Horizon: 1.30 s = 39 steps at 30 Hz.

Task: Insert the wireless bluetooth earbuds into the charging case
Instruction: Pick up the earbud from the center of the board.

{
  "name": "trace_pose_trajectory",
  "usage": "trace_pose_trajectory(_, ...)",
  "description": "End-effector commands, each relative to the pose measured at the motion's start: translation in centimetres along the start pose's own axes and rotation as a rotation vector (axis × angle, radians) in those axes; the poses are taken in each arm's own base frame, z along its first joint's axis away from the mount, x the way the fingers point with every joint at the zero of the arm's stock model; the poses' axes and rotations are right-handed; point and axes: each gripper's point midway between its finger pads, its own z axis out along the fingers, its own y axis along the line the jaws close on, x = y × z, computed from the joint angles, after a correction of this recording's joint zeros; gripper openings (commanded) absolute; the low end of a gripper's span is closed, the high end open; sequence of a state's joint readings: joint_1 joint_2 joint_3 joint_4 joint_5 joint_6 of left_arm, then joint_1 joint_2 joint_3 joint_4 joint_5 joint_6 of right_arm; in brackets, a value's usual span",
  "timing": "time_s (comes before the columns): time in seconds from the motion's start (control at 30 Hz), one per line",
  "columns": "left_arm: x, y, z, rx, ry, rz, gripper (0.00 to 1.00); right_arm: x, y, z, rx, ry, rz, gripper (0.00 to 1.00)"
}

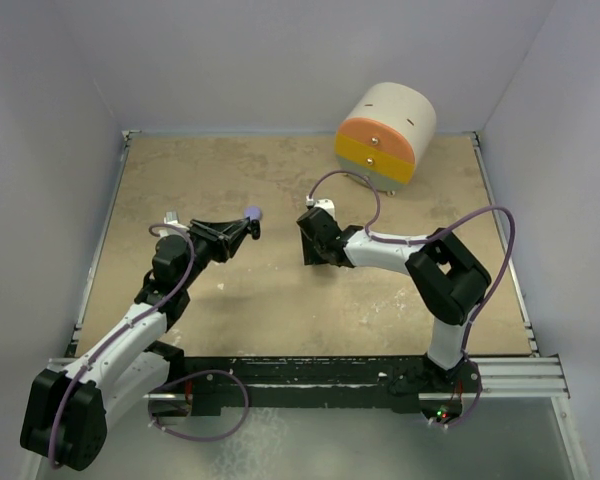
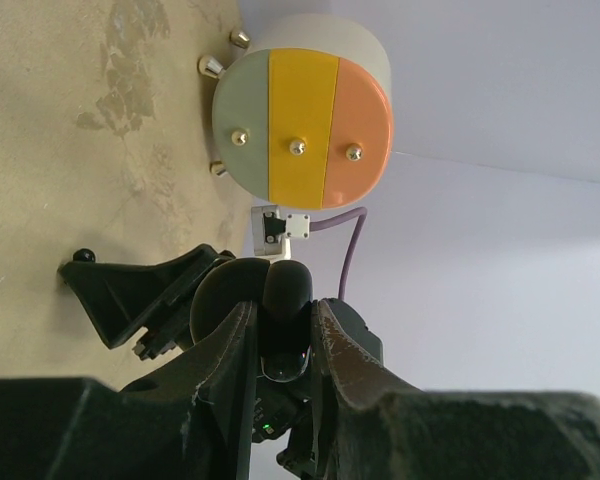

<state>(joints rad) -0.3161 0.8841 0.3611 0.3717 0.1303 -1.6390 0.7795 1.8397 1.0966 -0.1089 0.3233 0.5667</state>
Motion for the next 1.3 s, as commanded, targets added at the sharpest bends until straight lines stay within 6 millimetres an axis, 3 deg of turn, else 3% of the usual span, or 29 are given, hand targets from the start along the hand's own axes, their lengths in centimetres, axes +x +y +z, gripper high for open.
trace_pose_trajectory(0.0, 0.0, -1.2, -0.3, 0.050, 0.002, 0.004, 0.00, 0.9, -1.2, 0.0, 0.072, 0.020, -0.004, 0.52)
trace_pose_trajectory(0.93, -0.1, -1.0, -0.5, 0.046, -0.006, 0.000, 0.00, 1.9, -2.4, -1.5, 0.089, 0.041, -0.008, 0.51)
trace_pose_trajectory(1.27, -0.1, -0.8, -0.9, 0.051, -0.006, -0.007, 0.00, -0.9, -0.3, -1.9, 0.032, 0.047, -0.093, 0.52)
